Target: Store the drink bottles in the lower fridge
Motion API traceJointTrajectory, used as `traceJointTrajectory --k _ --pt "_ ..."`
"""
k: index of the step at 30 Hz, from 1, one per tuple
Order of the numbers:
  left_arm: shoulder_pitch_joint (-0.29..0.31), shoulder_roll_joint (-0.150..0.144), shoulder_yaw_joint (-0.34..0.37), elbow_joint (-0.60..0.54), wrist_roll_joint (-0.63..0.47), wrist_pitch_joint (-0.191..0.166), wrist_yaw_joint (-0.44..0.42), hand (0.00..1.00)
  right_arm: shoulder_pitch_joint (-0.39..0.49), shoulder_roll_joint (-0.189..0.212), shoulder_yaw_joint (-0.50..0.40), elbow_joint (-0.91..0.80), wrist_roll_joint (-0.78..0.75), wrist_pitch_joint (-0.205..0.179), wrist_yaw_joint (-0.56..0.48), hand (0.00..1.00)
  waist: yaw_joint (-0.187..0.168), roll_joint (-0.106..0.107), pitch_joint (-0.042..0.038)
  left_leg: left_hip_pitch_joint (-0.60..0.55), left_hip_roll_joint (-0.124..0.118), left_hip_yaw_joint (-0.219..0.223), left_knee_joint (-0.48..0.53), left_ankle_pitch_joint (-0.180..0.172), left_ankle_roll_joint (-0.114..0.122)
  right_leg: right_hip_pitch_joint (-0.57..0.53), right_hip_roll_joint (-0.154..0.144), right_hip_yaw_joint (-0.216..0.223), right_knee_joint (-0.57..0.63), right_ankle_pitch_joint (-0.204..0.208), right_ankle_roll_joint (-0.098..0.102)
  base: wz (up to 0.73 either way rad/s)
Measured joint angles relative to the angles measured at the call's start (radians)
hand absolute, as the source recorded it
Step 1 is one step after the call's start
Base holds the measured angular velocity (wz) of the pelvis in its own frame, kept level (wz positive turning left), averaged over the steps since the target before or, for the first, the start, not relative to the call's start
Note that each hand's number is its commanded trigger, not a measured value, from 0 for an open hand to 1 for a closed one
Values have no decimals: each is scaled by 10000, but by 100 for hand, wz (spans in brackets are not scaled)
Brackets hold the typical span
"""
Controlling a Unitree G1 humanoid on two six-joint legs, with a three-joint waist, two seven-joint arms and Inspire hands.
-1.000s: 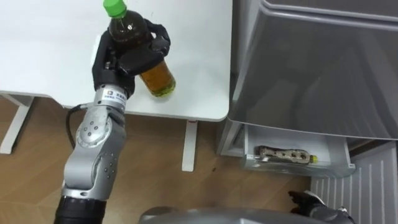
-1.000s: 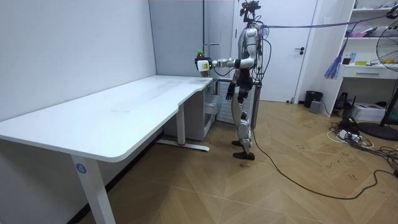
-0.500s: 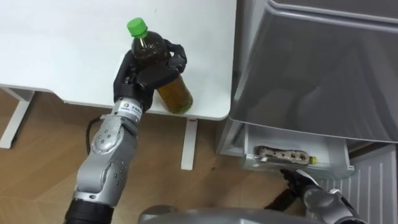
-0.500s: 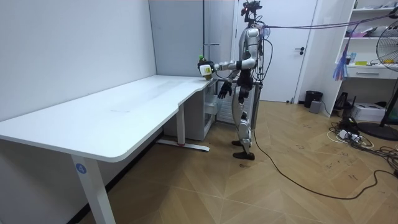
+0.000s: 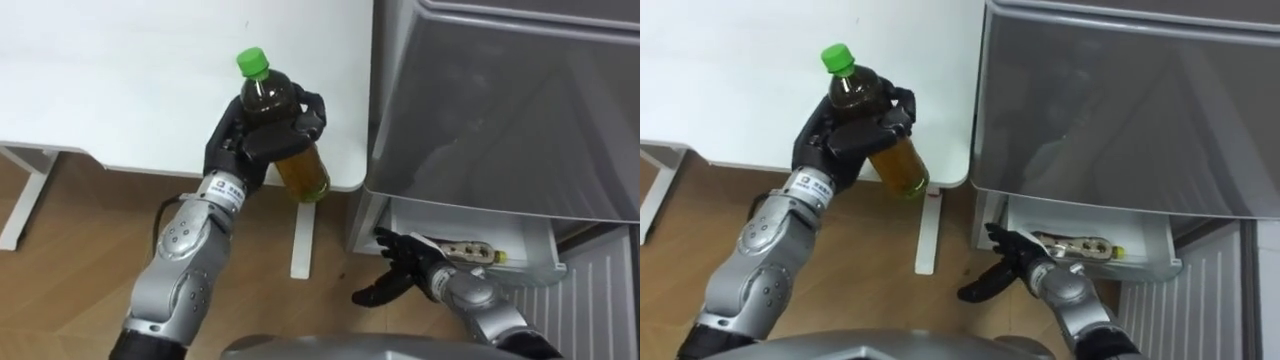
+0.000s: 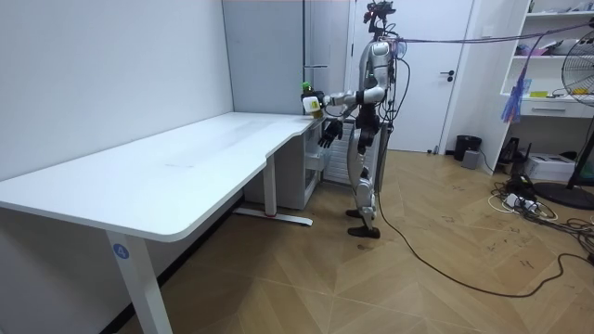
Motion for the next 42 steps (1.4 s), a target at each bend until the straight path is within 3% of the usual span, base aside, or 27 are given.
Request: traceJointTrajectory --k 7,14,32,42 --pt "347 49 -328 166 -3 10 -566 100 52 24 3 -710 28 6 359 0 -64 40 2 24 3 25 -23 0 1 -4 15 30 0 0 0 0" --pt "576 52 -360 236 -17 10 -635 100 105 5 187 -1463 1008 2 428 0 -161 62 14 44 10 21 -46 0 0 8 23 26 -2 0 0 0" --pt "607 20 -712 678 41 12 -671 100 282 6 733 -2588 1475 142 1887 0 -211 152 87 58 19 52 -131 -2 3 -50 40 149 4 0 0 -1" --pt "604 155 -702 689 460 10 -957 100 257 61 1063 -3146 1858 377 2766 0 -188 48 148 35 66 195 -197 -4 6 -69 16 167 34 -7 12 -1"
